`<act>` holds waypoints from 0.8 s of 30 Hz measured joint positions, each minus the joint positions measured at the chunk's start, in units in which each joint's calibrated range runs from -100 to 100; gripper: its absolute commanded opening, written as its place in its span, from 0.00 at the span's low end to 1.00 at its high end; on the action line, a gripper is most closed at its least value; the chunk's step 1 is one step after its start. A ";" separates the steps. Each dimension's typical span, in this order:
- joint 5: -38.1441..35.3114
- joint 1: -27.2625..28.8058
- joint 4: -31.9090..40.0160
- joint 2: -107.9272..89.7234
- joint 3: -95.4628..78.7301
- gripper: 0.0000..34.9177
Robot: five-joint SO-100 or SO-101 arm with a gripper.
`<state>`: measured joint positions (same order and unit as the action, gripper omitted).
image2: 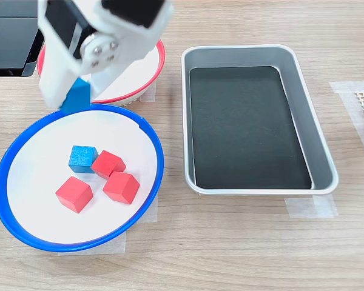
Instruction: Resolve any anomalies and move all blocks to matching dishes
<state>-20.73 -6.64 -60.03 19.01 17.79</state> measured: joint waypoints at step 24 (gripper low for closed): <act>4.40 -6.81 8.48 16.88 8.08 0.30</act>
<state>-16.34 -13.45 -51.55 35.89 25.86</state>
